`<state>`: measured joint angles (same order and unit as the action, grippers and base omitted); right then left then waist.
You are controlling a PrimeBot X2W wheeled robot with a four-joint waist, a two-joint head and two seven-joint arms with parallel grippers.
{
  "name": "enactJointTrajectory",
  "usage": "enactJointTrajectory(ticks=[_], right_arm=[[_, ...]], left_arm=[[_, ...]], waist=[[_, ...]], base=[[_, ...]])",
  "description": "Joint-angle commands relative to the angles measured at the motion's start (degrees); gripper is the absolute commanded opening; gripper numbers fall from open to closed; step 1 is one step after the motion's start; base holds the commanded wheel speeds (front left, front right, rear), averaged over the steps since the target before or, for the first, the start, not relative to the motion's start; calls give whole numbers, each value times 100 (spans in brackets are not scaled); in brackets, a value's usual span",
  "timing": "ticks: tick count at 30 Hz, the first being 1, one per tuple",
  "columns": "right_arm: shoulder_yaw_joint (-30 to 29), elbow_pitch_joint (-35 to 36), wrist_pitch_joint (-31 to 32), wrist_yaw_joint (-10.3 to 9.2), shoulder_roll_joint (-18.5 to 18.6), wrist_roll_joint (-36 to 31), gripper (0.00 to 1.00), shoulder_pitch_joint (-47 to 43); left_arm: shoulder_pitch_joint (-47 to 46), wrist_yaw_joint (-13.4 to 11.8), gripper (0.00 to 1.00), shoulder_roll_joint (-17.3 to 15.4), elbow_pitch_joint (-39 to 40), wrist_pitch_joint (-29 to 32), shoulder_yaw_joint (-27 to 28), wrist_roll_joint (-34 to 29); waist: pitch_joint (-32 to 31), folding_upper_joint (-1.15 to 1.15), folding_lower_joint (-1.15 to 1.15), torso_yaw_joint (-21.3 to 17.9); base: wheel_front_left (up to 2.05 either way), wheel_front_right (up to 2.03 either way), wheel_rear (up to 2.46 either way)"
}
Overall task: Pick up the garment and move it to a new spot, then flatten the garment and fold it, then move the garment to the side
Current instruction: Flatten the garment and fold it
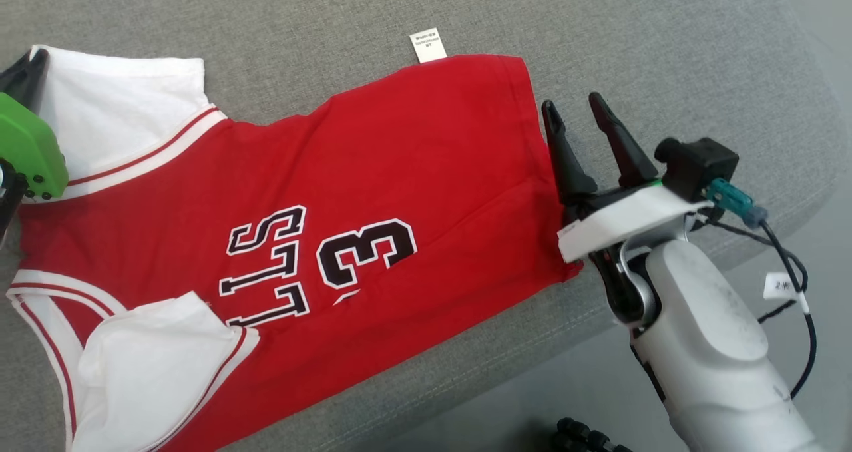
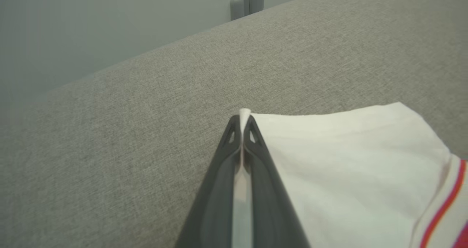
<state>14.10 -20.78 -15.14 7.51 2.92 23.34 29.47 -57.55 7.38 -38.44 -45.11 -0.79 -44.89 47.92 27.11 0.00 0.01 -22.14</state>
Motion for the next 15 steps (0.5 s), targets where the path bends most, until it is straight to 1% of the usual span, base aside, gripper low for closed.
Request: enactJointTrajectory(ticks=[1, 8, 9, 15], right_arm=[[11, -104, -12, -3, -2, 64, 100, 196], [146, -1558, 206, -4, 57, 432, 100, 1298], [166, -1935, 274, -3, 46, 561, 100, 1560], [287, -2906, 455, -4, 27, 982, 100, 2171]], left_arm=[[-110, 8, 0, 8, 4, -55, -24, 68], [-273, 8, 0, 52, 97, -309, -379, 133], [-315, 8, 0, 79, 122, -373, -468, 157], [-443, 8, 0, 129, 169, -524, -728, 258]], waist=[[-54, 0, -1, 63], [-87, 0, -1, 307], [-89, 0, -1, 379], [-60, 0, -1, 551]], base=[[0, 0, 0], [0, 0, 0], [0, 0, 0], [0, 0, 0]])
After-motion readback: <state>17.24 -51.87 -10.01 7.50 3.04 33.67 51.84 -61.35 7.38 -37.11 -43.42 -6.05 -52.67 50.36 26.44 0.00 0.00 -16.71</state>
